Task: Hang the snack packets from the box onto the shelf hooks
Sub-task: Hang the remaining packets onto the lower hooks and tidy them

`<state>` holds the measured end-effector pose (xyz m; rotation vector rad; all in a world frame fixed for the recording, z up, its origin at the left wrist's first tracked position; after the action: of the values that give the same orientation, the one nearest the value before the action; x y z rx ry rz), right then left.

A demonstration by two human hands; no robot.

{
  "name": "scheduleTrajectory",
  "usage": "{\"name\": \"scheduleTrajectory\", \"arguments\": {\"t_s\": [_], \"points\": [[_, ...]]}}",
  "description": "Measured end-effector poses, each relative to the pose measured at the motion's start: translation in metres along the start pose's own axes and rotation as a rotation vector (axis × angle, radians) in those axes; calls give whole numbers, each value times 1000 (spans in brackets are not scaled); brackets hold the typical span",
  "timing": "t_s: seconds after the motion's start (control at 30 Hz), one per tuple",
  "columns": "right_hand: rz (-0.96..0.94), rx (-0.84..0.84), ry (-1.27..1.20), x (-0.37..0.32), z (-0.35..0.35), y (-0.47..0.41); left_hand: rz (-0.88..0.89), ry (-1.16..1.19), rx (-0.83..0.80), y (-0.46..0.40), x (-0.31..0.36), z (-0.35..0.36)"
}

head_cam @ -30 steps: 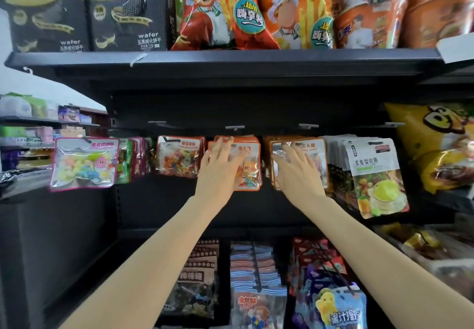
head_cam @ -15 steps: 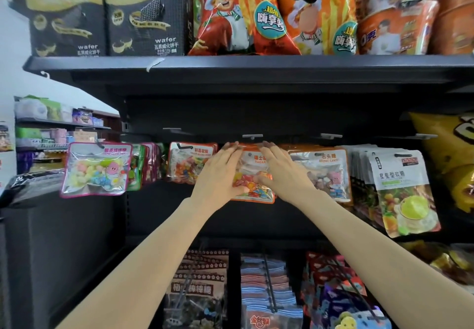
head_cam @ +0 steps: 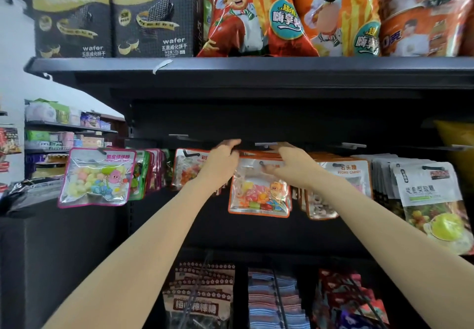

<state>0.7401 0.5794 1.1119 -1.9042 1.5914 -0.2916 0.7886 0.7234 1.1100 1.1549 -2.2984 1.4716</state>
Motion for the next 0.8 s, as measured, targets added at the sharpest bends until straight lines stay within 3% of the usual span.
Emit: {"name": "scheduleTrajectory", "arguments": {"t_s": [0.17,0.27,0.37,0.63,0.8], "points": [[25,-193,42,3,14,-10,-210,-66,-224,-22,4,19],[26,-214,56,5,15,-14,-151,-339,-328,-28,1,29],[46,-218,67,11,16,-18,-110,-447,-359,-32,-11,35],[87,-243,87,16,17,-24,-236,-268,-325,-35,-19,36],[123,-160,20,8,4,-25,-342,-79,-276,-36,-20,34]]}}
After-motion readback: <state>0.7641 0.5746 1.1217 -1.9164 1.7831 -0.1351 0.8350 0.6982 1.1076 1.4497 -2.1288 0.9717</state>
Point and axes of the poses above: each hand's wrist, its own y-axis away from the middle knuckle, its own z-axis out of the palm, x = y × z, the point moved 8 cm from there along -y, towards the middle knuckle
